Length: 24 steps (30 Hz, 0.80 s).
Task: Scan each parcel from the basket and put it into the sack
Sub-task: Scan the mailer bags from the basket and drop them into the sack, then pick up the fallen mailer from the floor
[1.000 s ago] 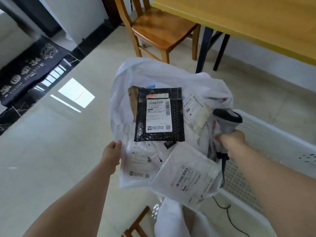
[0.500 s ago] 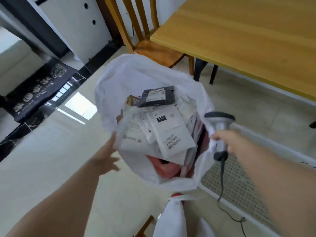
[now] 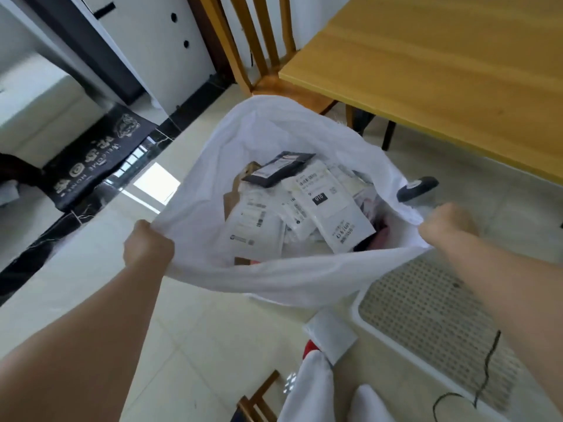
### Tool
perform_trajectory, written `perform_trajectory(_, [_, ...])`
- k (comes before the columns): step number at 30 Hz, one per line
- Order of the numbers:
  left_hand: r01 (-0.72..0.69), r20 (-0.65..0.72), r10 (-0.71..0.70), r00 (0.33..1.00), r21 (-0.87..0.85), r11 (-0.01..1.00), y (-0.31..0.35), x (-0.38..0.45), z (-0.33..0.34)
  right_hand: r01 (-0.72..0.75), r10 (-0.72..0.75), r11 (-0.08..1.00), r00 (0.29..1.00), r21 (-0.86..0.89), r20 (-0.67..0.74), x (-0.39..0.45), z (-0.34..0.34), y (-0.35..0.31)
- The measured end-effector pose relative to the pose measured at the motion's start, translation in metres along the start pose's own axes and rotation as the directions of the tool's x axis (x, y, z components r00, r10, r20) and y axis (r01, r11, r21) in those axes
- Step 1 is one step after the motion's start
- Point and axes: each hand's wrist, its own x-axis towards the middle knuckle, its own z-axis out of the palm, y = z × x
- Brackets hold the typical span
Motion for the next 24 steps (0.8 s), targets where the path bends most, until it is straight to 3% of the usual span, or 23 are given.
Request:
perform_trajectory(2, [-0.051,-0.051,0.052,0.997,0.018,0.999,0.004,-0.013,0.004,-0.012,0.013,0.999,1.0,0.038,-0.01,-0.003,0.006,0.004])
perform_trajectory(5, [-0.143,-0.02,0.143,0.989,0.001,0.99,0.025,-0.036,0.024,0.008,-0.012,0.997,0.998,0.077,0.055,-0.023,0.022,0.006])
perform_trajectory(10, [-0.153,0.035,0.152,0.988,0.049,0.987,0.036,-0.056,0.05,0.027,-0.045,0.993,0.987,0.113,0.153,-0.04,0.035,0.029])
perform_trajectory(17, [-0.247,-0.095,0.262,0.96,0.141,0.959,0.053,-0.083,0.075,0.054,-0.093,0.963,0.986,0.265,0.14,-0.044,0.029,0.07])
perform_trajectory(20, [-0.497,-0.236,0.518,0.822,0.145,0.856,0.058,-0.108,0.088,0.043,-0.114,0.926,0.979,0.375,0.171,-0.054,0.024,0.1])
perform_trajectory(24, [-0.846,-0.257,0.827,0.499,0.06,0.529,0.061,-0.174,0.125,-0.027,-0.115,0.894,0.951,0.447,0.287,-0.065,0.025,0.157])
